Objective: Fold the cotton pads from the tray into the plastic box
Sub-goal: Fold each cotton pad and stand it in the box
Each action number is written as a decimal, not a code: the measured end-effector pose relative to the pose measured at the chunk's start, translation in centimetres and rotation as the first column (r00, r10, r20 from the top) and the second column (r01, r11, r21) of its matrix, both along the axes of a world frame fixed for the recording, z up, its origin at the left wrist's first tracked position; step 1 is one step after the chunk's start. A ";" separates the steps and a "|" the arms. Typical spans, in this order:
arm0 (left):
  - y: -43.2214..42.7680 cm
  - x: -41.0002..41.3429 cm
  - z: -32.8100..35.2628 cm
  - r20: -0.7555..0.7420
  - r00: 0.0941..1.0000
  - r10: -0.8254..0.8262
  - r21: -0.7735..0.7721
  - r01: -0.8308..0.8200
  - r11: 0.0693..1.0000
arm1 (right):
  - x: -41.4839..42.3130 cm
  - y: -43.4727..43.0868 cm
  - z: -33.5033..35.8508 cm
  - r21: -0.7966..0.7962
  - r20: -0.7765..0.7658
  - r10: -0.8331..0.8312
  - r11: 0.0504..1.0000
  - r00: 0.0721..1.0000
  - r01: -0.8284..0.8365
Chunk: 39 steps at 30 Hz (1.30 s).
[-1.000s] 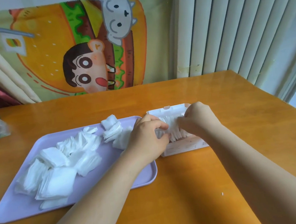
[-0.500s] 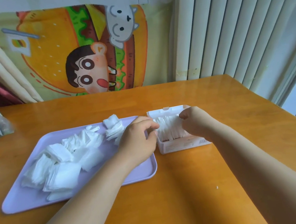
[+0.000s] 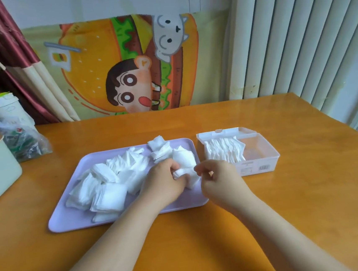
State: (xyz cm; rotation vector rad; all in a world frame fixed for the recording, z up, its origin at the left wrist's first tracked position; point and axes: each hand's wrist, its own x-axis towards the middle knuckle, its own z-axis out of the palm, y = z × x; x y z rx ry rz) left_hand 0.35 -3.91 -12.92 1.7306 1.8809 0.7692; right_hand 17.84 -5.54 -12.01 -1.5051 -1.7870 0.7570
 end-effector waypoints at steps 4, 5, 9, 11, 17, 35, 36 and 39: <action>0.6 0.7 -0.1 0.099 0.995 -0.009 -0.038 0.013 0.999 | -0.6 0.0 -2.2 0.093 -0.052 -0.047 0.994 0.998 0.051; 0.6 0.6 -0.3 0.118 0.993 -0.011 -0.049 0.016 0.999 | -0.6 0.0 -2.5 0.113 -0.066 -0.054 0.992 0.996 0.062; -0.2 -0.3 -0.5 0.182 0.983 -0.010 -0.067 0.023 0.998 | -0.3 -0.1 -3.2 0.152 -0.057 -0.072 0.985 0.996 0.080; -0.7 -1.0 -0.5 0.183 0.983 -0.009 -0.068 0.022 0.997 | -0.2 0.1 -3.2 0.124 -0.058 -0.073 0.989 0.996 0.079; 0.3 -1.3 0.3 0.283 0.949 0.136 0.001 -0.142 0.990 | -0.5 0.2 -3.2 0.078 -0.110 -0.067 0.994 0.992 0.076; 1.0 -0.3 2.4 0.547 0.837 -0.003 0.090 -0.055 0.994 | 0.0 -1.1 -3.0 0.084 -0.369 -0.132 0.981 0.920 0.174; 0.5 -0.4 2.8 0.581 0.814 -0.028 0.082 -0.024 0.996 | 0.0 -1.3 -2.6 0.072 -0.420 -0.131 0.982 0.898 0.177; -0.7 -0.7 3.5 0.678 0.729 -0.093 0.069 0.063 0.996 | 0.2 -1.8 -1.2 -0.073 -0.633 -0.118 0.993 0.765 0.092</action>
